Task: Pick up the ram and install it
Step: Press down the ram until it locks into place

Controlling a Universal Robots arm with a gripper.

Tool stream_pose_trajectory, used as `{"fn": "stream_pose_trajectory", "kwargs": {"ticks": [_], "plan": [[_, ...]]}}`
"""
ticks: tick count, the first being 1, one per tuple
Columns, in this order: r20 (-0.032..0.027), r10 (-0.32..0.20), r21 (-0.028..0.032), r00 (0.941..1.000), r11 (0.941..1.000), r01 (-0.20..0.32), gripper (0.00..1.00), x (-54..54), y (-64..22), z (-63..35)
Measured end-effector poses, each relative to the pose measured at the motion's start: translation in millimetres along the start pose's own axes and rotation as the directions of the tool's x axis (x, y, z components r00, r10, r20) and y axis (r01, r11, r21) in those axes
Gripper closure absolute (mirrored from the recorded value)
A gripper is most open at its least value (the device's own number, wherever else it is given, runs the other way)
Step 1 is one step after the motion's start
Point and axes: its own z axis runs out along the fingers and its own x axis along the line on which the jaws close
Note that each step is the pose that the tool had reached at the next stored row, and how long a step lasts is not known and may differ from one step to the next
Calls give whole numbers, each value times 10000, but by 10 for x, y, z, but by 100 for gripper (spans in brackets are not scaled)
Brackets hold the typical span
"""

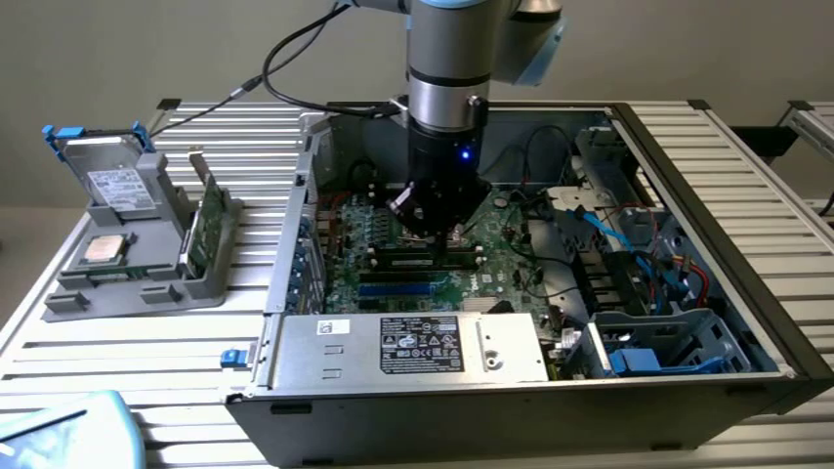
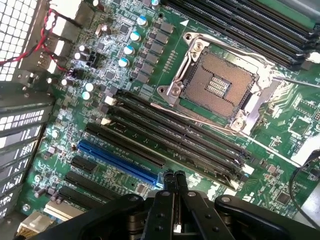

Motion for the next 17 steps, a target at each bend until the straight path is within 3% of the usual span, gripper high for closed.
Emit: {"fn": "stream_pose_trajectory", "kwargs": {"ticks": [4,8,17], "plan": [[-63,610,-32,9981,9981,-610,89,-1,0,1],[-126,1207,-60,9926,9927,-1207,89,-1,0,1],[-258,2465,-103,9688,9690,-2468,89,-1,1,2]]}}
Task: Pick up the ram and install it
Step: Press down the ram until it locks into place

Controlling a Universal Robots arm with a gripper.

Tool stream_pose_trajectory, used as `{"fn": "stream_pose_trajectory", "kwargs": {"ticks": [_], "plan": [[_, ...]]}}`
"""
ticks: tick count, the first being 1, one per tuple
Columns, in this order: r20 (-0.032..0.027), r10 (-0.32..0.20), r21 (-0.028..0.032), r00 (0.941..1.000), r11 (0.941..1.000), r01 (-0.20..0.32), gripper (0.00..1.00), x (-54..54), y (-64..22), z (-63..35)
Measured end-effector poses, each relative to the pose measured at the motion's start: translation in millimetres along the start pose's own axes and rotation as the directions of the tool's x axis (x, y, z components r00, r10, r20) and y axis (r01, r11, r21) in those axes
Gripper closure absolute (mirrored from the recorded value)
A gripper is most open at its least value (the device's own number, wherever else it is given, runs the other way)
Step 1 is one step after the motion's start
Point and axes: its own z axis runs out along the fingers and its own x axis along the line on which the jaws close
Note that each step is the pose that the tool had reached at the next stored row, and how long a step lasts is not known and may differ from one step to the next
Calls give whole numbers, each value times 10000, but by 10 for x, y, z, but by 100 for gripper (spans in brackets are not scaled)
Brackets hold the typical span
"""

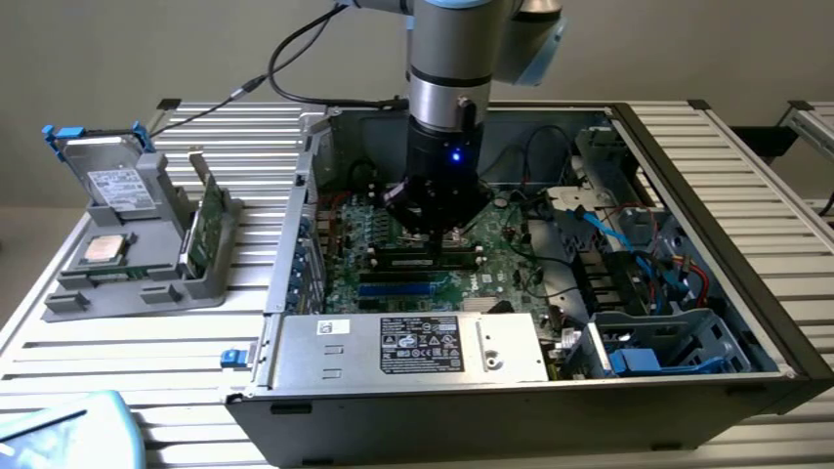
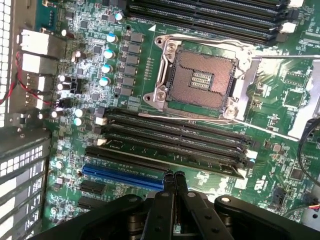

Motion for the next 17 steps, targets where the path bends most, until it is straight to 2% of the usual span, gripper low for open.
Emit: {"fn": "stream_pose_trajectory", "kwargs": {"ticks": [5,11,17], "plan": [[-35,625,-23,9980,9980,-625,89,0,0,0],[-69,1343,-46,9909,9909,-1343,89,0,0,0],[-71,1363,-45,9906,9906,-1364,89,0,-1,-1]]}}
